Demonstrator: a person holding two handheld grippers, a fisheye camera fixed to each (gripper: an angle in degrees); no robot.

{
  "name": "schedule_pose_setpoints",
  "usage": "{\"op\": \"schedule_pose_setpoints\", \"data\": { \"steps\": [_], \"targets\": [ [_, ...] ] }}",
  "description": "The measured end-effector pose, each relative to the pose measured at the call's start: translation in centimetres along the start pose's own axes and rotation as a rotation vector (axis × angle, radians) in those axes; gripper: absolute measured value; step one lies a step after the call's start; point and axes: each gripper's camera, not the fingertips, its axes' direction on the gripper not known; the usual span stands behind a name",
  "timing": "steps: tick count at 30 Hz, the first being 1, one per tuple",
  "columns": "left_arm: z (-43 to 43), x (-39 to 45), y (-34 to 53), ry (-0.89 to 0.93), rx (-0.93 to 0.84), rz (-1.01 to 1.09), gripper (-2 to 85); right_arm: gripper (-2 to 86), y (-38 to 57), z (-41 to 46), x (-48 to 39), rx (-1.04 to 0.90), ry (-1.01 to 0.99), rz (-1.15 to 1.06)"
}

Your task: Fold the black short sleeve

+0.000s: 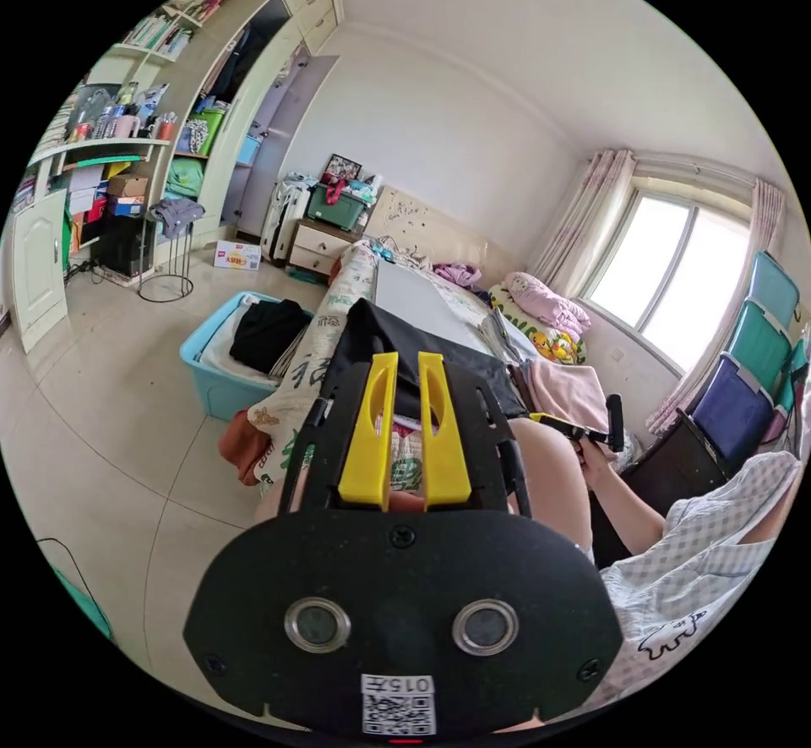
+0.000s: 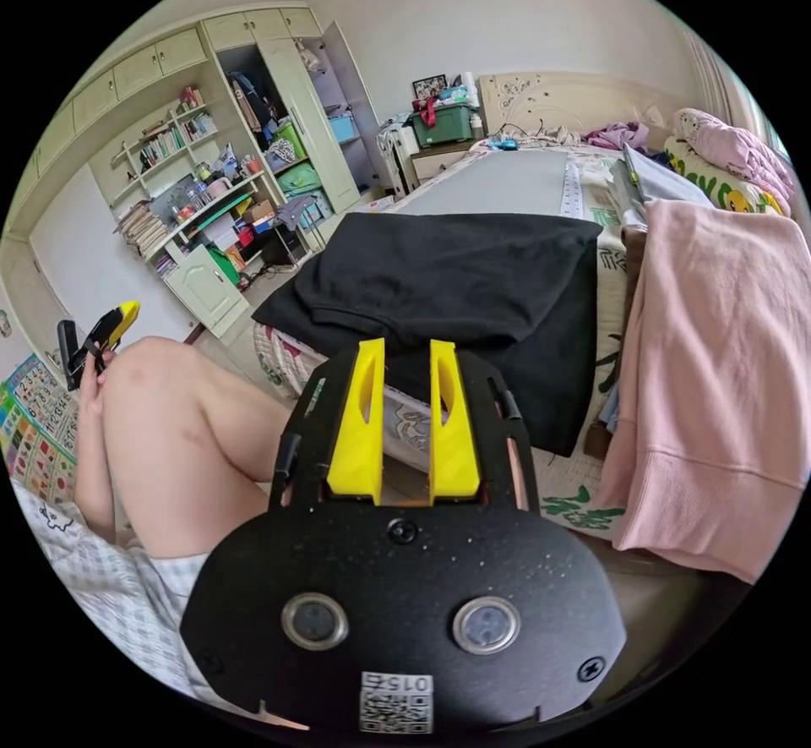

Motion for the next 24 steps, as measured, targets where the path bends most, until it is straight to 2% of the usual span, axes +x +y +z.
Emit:
{"op": "schedule_pose_setpoints", "data": {
  "steps": [7, 14, 24],
  "targets": [
    [-3.9, 0.9, 2.2, -0.037, 0.085, -0.008, 2.0, 8.7, 1.1, 0.4, 1.7, 0.017, -0.027, -0.065],
    [-5.2, 3.0, 2.3, -0.033, 0.135, 0.028, 0.5, 8.7, 3.0, -0.1, 4.6, 0.069, -0.098, -0.026],
    [-4.3, 7.4, -2.2, -0.050, 0.123, 0.133, 0.7, 8.7, 5.4, -0.3, 9.2, 0.106, -0.069, 0.016]
  ]
}}
